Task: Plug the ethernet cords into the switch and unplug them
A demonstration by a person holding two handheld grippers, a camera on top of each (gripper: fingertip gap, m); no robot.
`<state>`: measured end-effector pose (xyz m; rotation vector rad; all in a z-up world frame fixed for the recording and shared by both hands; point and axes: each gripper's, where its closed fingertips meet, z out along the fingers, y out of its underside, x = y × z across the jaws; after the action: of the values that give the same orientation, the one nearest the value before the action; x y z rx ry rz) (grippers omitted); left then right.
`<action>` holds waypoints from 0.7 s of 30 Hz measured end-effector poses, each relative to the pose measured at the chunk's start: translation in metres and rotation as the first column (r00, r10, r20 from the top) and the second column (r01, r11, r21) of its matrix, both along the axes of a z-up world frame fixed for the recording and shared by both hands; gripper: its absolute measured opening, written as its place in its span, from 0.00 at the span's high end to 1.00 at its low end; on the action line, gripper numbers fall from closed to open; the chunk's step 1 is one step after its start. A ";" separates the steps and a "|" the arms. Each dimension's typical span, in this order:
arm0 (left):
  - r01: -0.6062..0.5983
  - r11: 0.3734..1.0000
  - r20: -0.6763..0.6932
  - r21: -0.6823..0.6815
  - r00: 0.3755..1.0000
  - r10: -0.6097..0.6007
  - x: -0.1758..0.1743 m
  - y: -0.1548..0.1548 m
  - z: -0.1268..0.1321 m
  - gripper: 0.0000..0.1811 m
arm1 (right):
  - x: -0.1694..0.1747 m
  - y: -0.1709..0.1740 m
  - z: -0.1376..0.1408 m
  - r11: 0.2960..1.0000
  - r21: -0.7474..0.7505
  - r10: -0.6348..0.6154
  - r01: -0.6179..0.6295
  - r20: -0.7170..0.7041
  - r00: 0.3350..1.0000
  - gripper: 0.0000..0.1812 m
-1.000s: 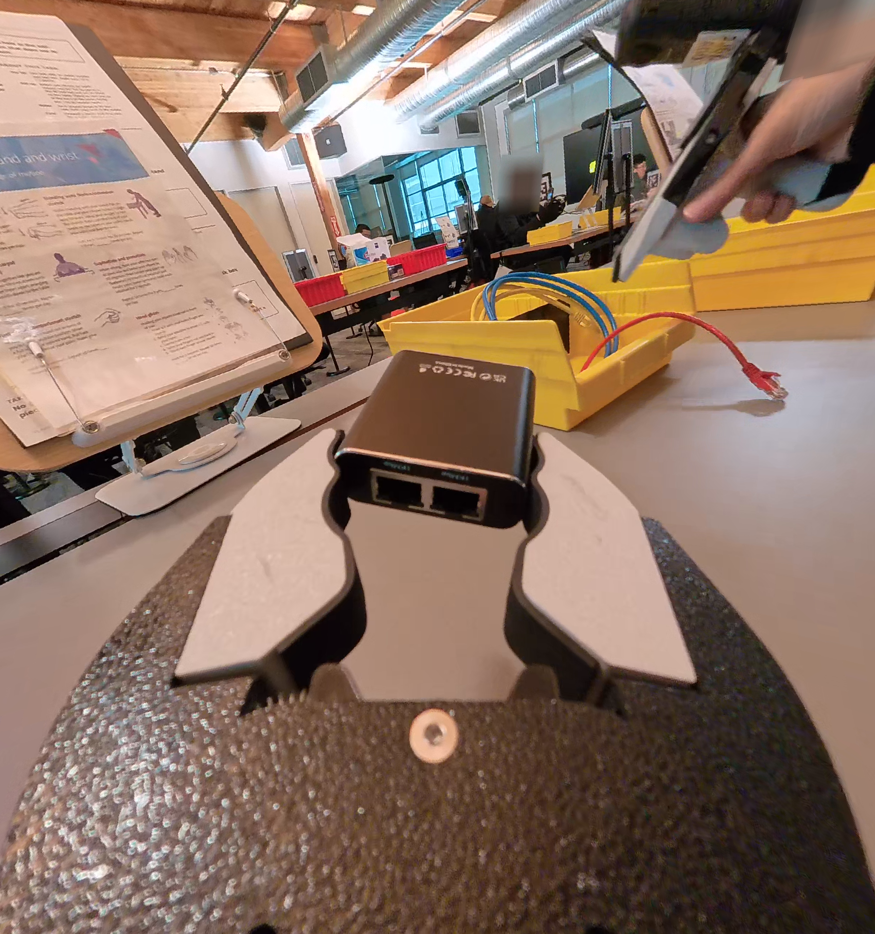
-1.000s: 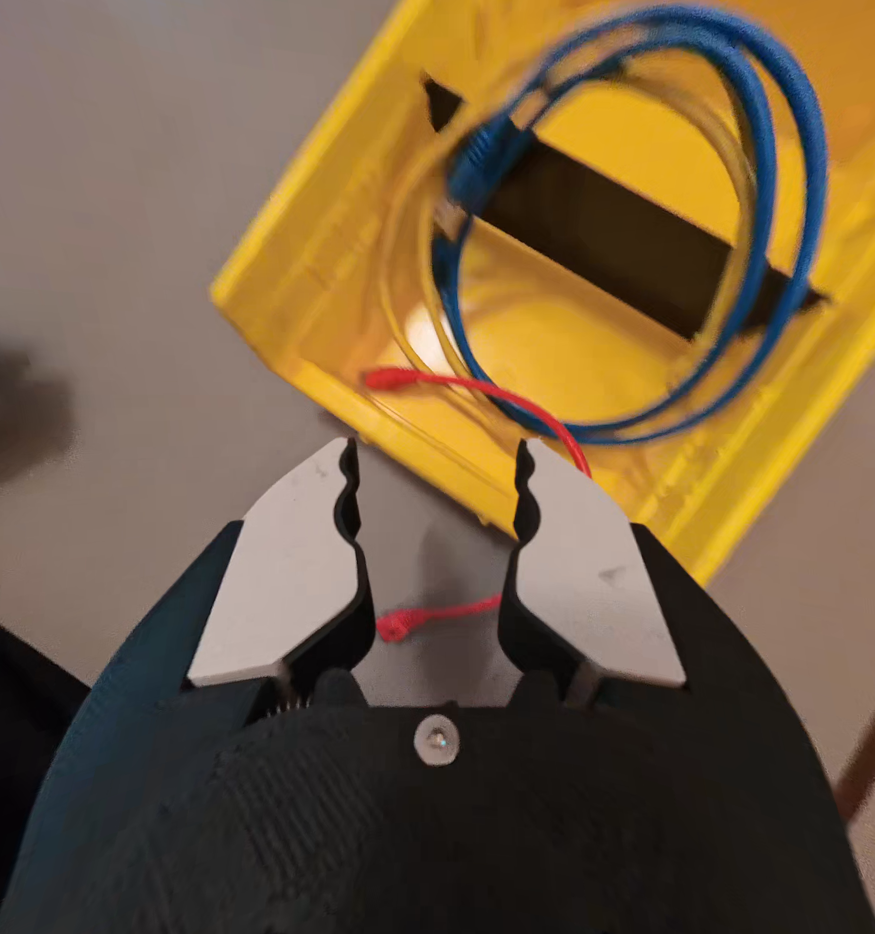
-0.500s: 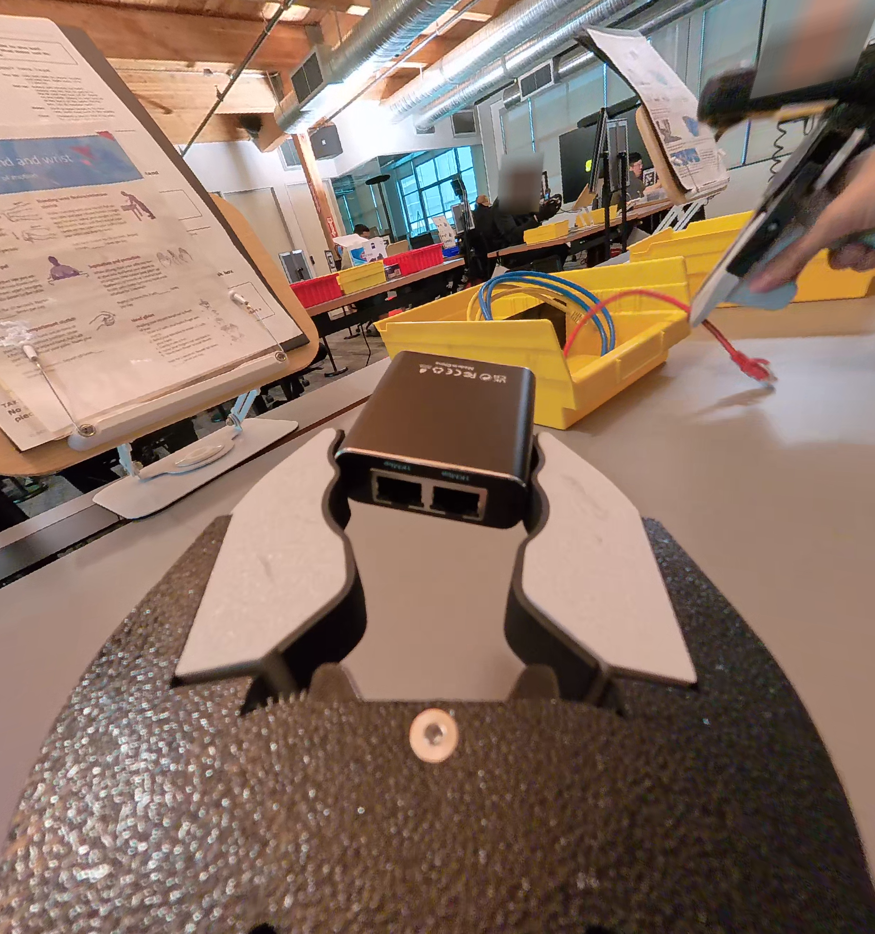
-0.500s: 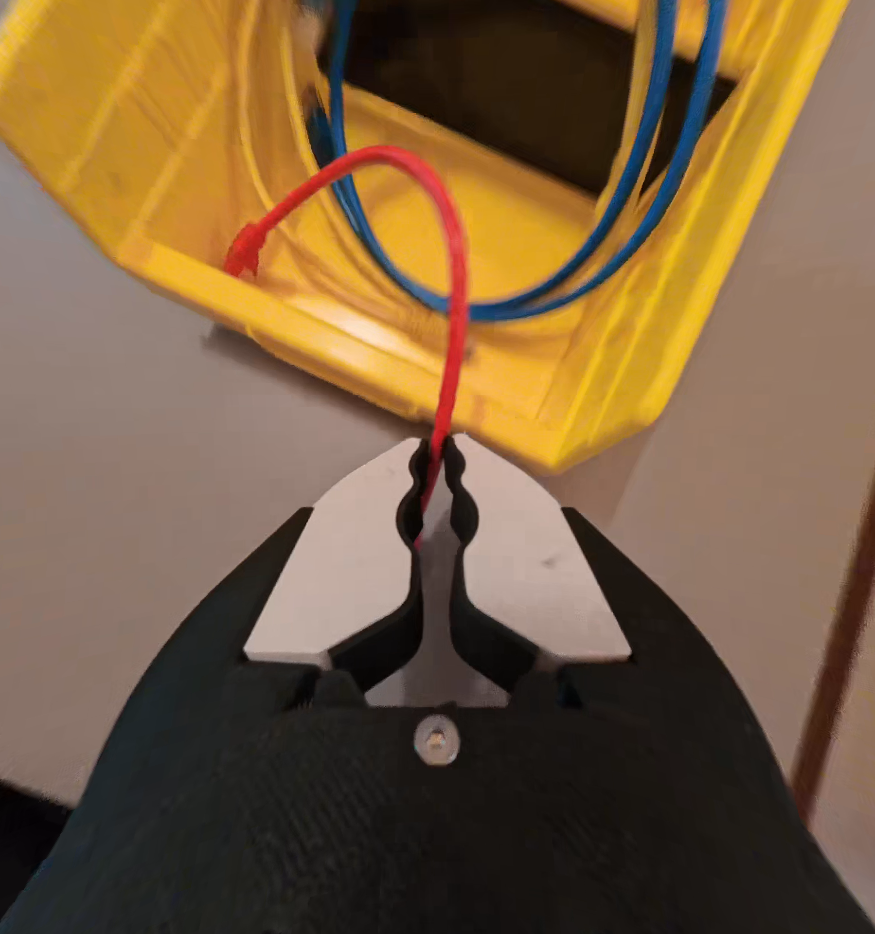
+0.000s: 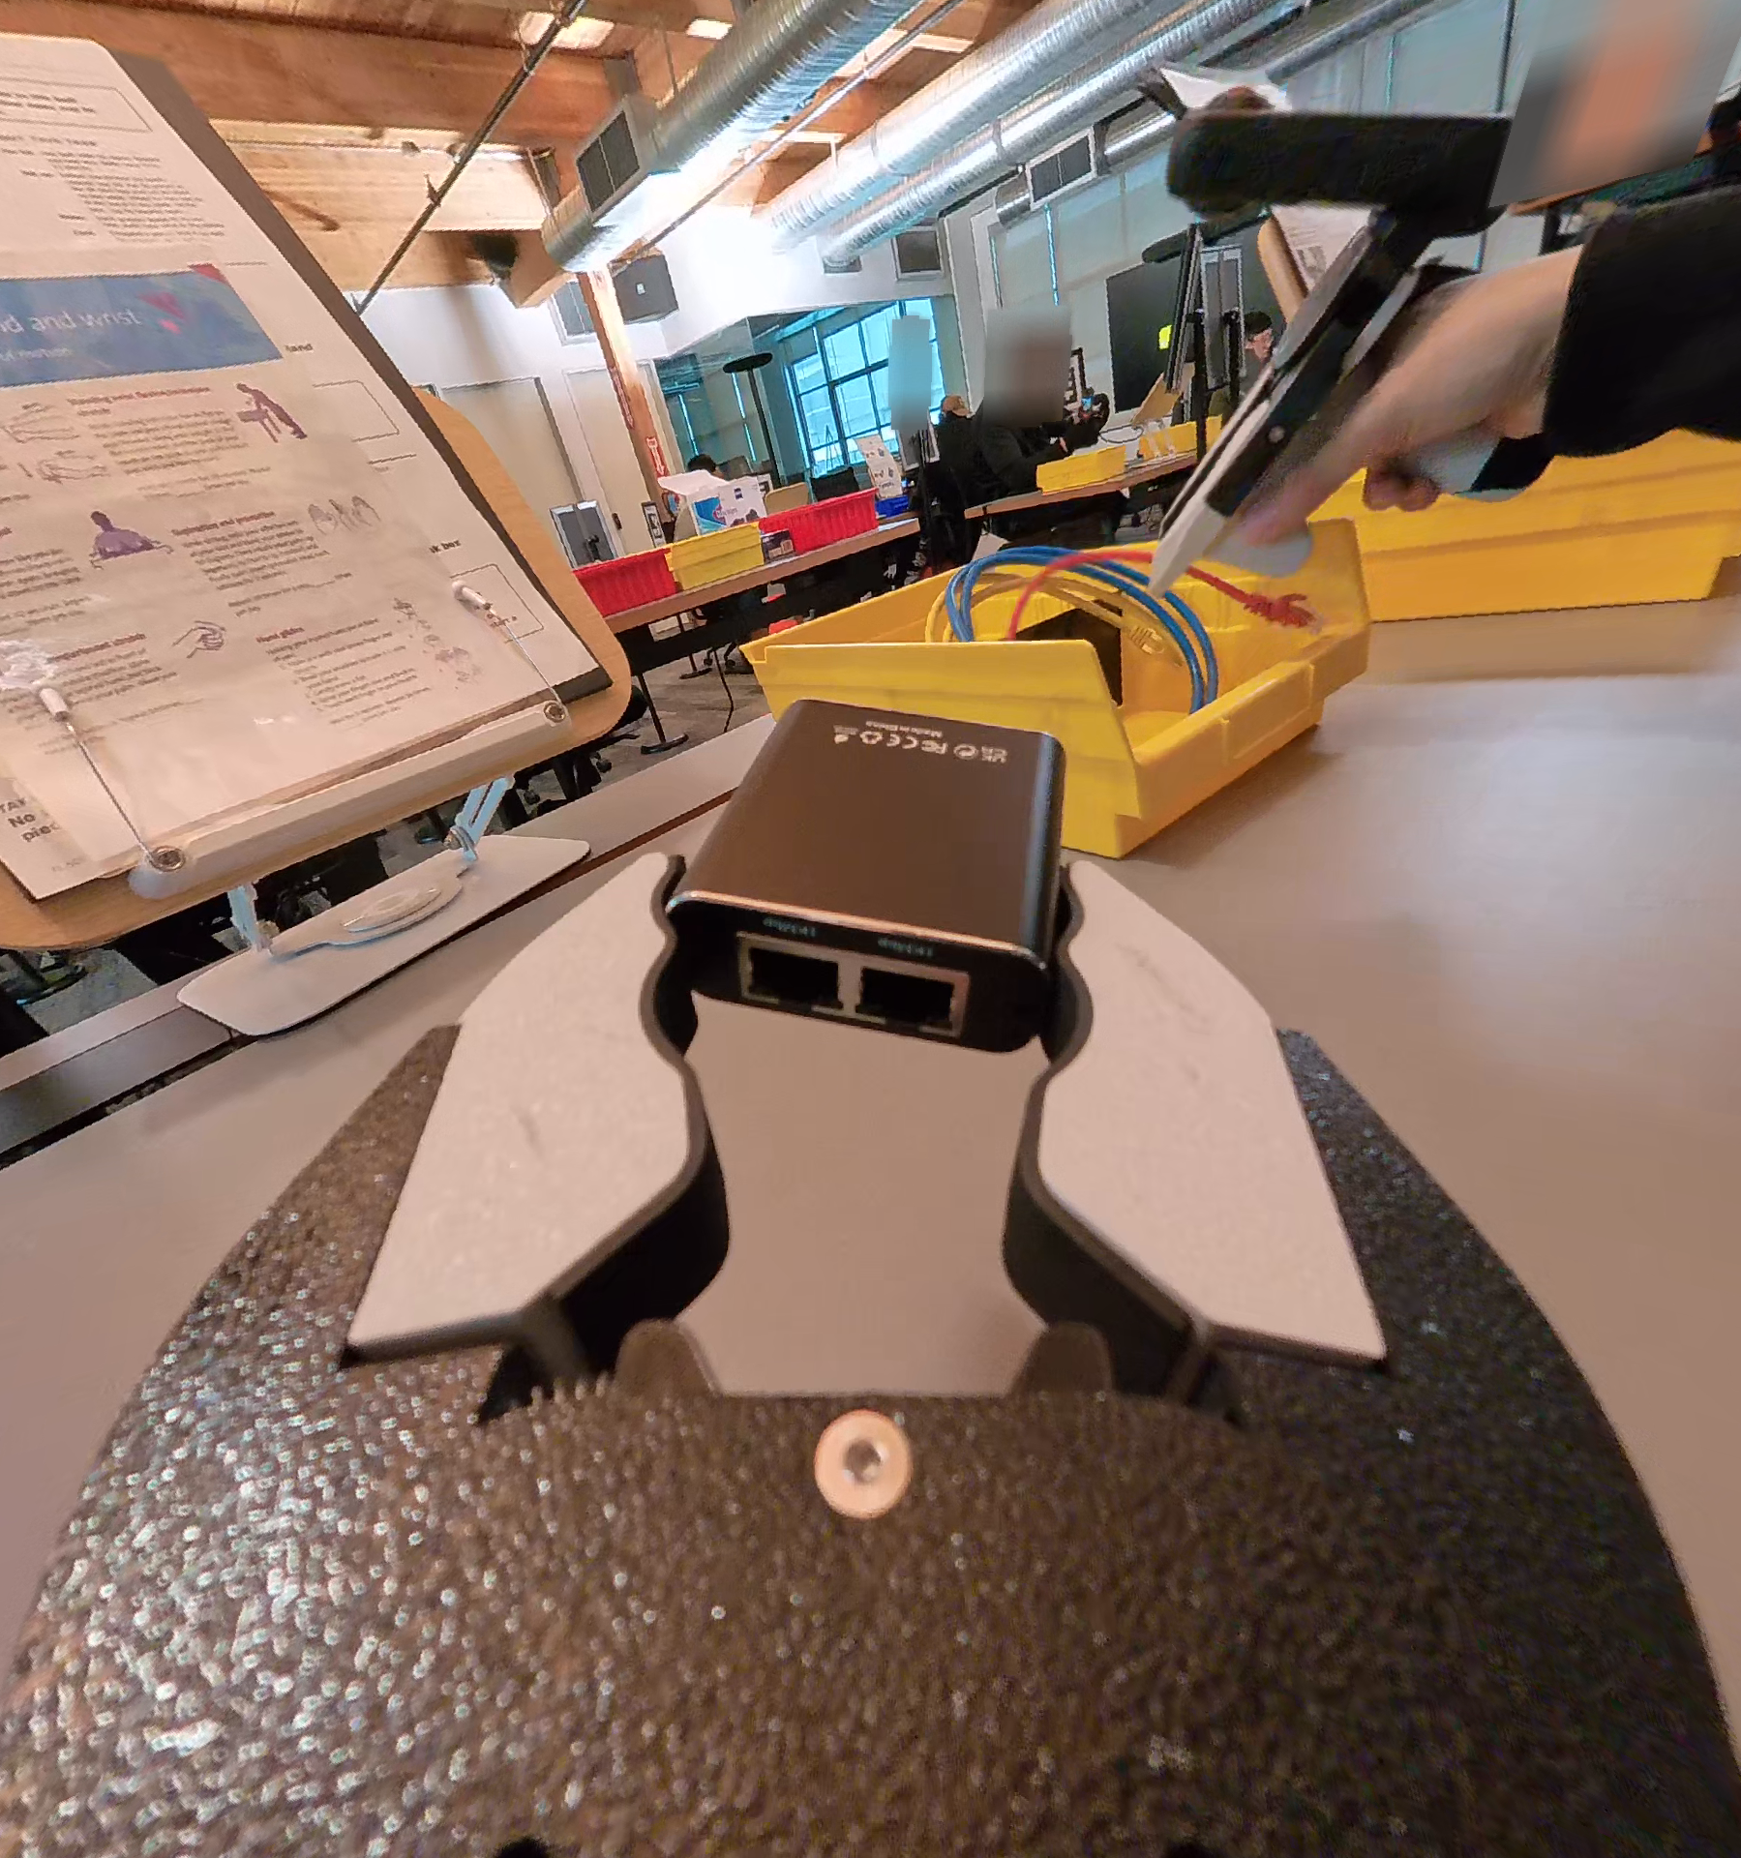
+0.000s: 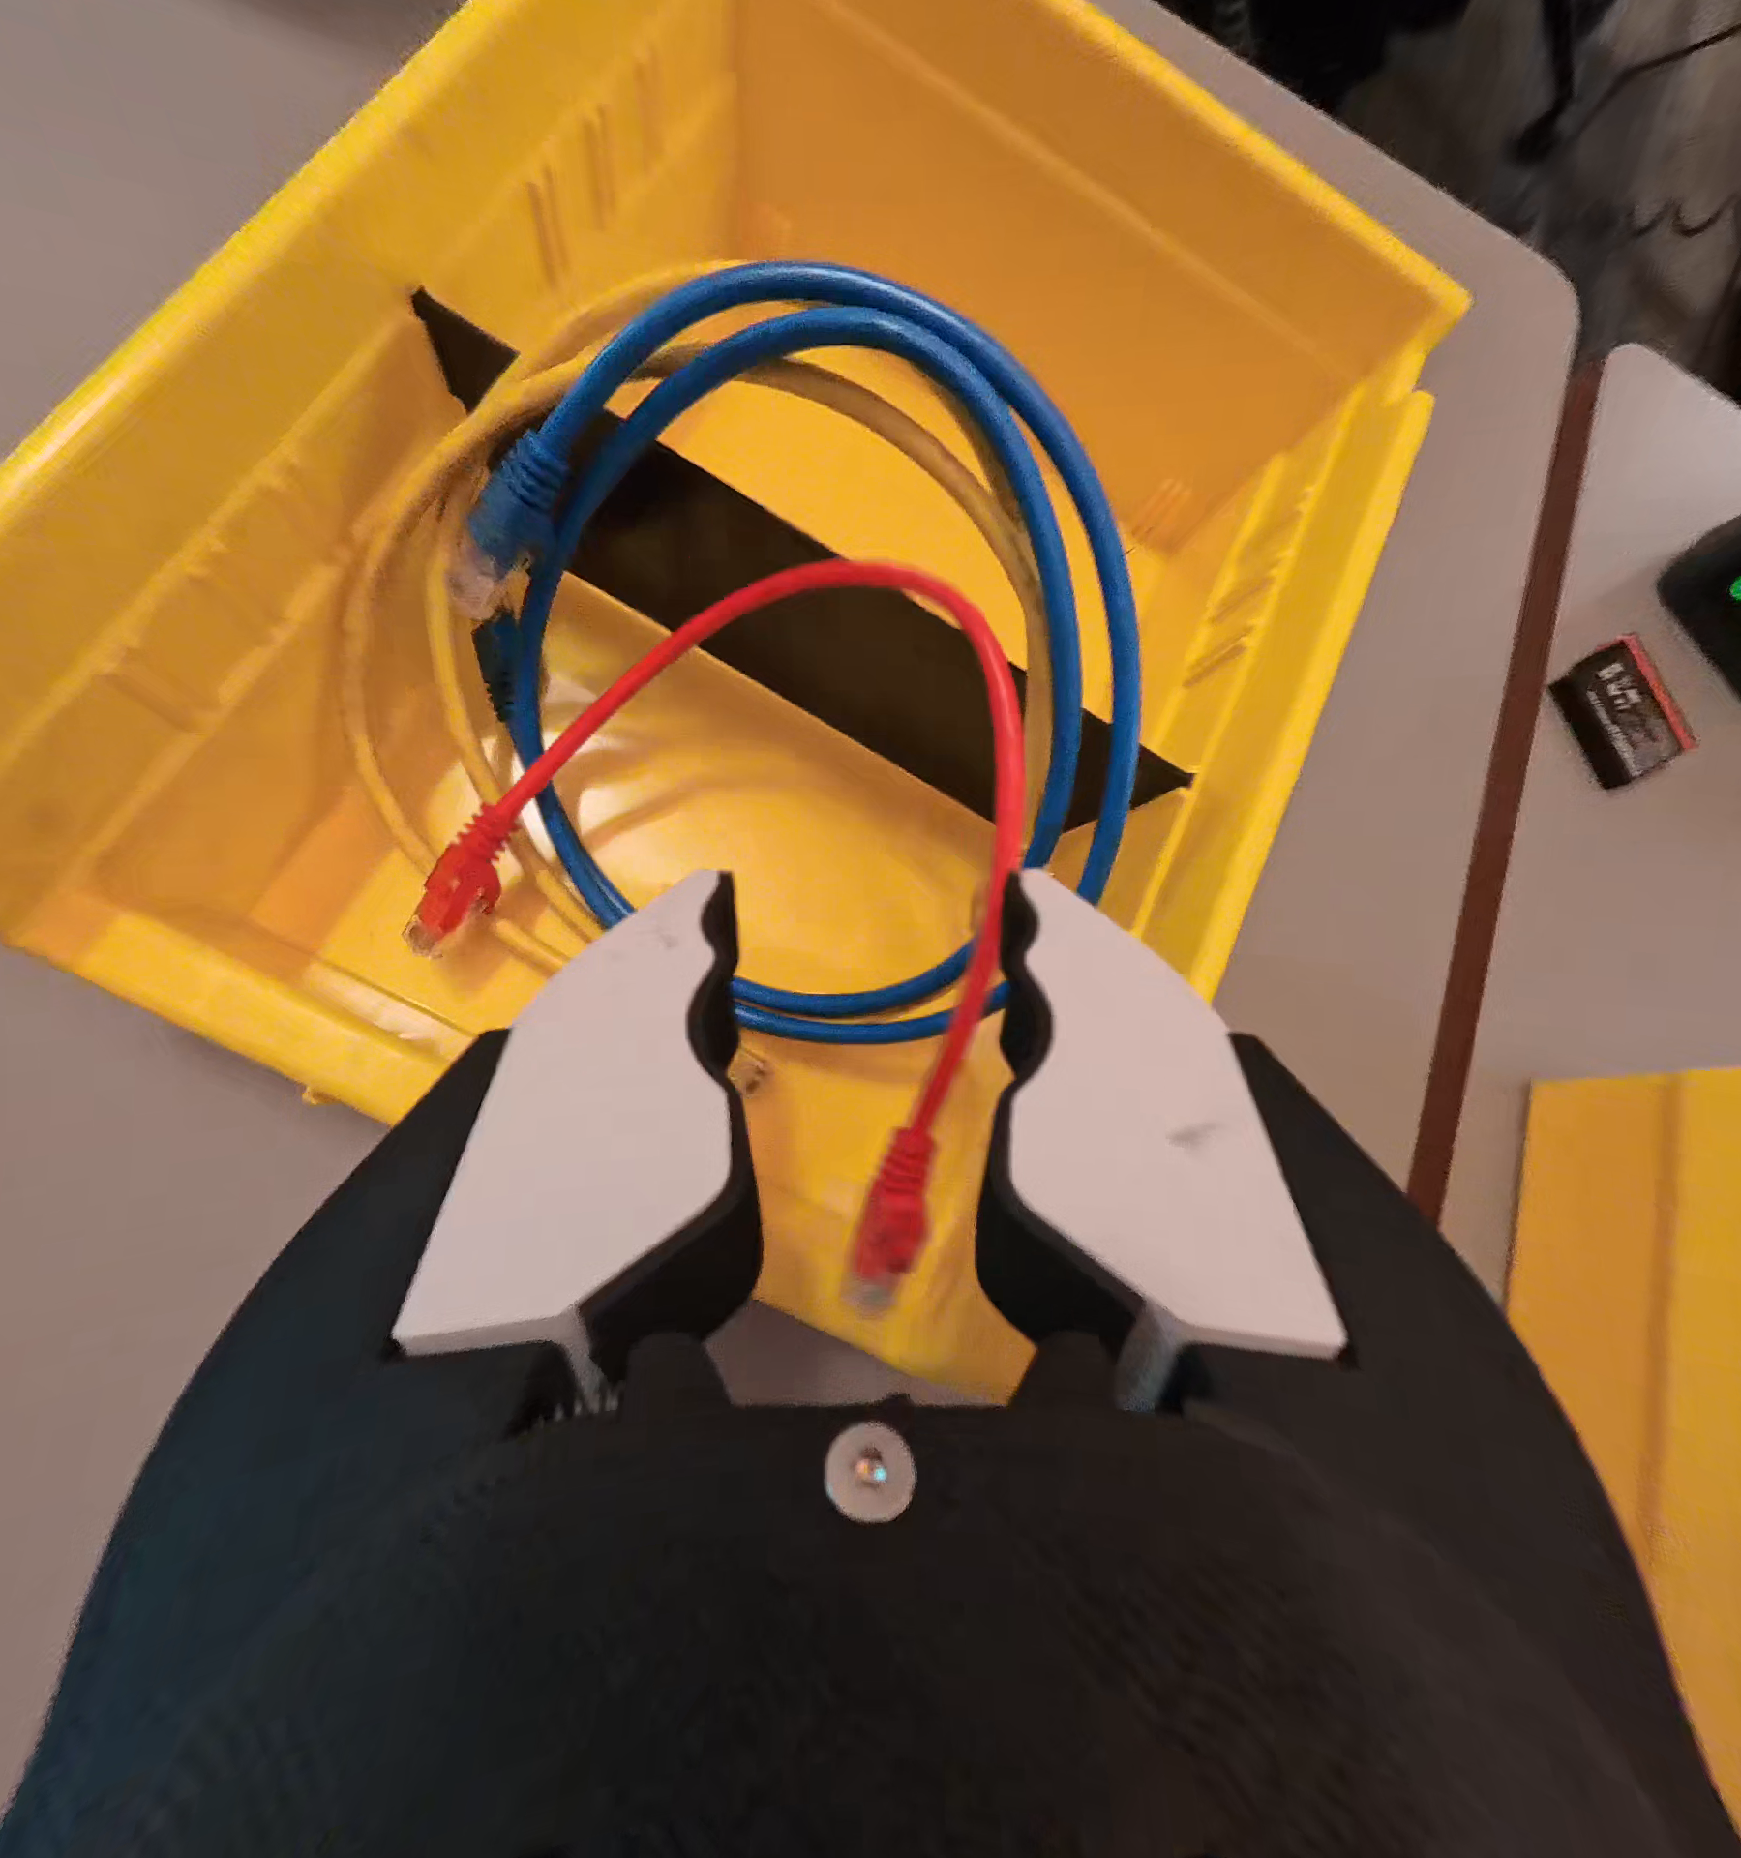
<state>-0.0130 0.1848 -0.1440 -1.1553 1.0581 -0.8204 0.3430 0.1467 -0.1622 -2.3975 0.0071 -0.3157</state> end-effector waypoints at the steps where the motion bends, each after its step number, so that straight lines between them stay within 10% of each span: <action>1: 0.001 1.000 0.001 0.000 1.000 -0.001 0.000 0.000 0.000 0.63 | -0.001 -0.001 0.003 1.000 0.013 -0.006 0.006 0.007 1.000 0.68; 6: 0.010 1.000 -0.005 0.005 1.000 -0.010 0.001 -0.002 0.000 0.63 | -0.045 -0.007 0.039 0.993 0.074 0.096 -0.094 -0.012 0.995 0.50; 21: 0.014 1.000 -0.011 0.008 1.000 -0.014 0.001 -0.003 -0.001 0.63 | 0.008 -0.053 -0.039 0.931 -0.359 0.011 0.061 0.195 0.981 1.00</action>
<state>-0.0116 0.1823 -0.1449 -1.1473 1.0790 -0.8209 0.3507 0.0936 -0.2013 -2.7231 -0.1208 -0.6088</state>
